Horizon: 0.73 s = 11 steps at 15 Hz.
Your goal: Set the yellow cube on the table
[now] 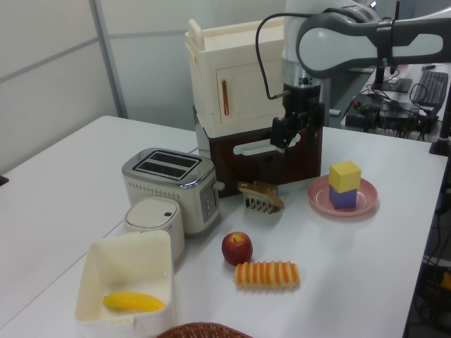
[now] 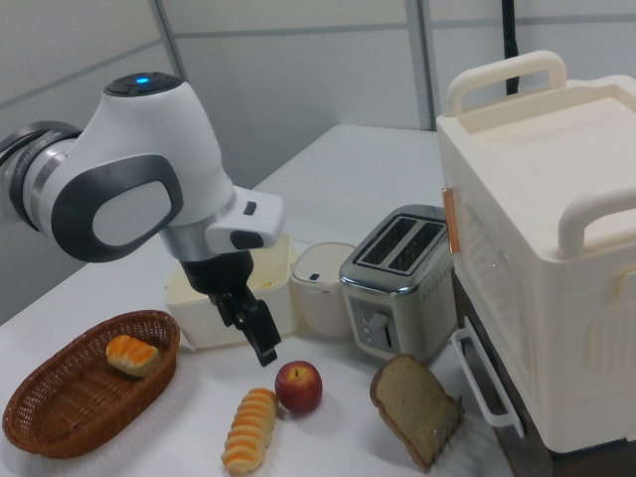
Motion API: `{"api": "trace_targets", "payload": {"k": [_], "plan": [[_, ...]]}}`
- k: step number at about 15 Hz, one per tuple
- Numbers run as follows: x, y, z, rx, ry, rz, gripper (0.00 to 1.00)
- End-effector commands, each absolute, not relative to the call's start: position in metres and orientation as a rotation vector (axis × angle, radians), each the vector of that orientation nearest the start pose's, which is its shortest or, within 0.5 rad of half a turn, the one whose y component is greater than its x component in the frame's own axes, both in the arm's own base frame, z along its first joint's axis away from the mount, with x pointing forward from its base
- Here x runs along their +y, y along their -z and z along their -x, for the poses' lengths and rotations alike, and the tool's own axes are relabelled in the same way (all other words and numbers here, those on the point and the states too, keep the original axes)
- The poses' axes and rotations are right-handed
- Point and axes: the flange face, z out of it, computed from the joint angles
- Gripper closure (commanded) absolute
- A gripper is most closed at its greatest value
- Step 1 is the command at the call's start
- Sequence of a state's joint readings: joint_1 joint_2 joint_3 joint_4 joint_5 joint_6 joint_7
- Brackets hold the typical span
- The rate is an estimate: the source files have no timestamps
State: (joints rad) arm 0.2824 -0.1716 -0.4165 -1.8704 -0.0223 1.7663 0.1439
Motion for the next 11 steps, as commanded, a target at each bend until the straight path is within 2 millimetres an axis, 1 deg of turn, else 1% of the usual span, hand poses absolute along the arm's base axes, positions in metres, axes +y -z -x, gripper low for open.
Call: {"api": "trace_targets", "payload": {"k": [1, 4, 5, 7, 9, 11], "plan": [[-0.115, -0.595, -0.498, 0.558, 0.094, 3.025, 0.0], [-0.146, -0.597, -0.491, 0.644, 0.114, 3.022, 0.0], [-0.16, -0.605, -0.49, 0.674, 0.141, 3.02, 0.0], [-0.175, -0.601, -0.49, 0.709, 0.154, 3.031, 0.0], [-0.197, -0.587, -0.5, 0.773, 0.199, 3.049, 0.0], [-0.212, -0.565, -0.511, 0.818, 0.192, 3.063, 0.0]]}}
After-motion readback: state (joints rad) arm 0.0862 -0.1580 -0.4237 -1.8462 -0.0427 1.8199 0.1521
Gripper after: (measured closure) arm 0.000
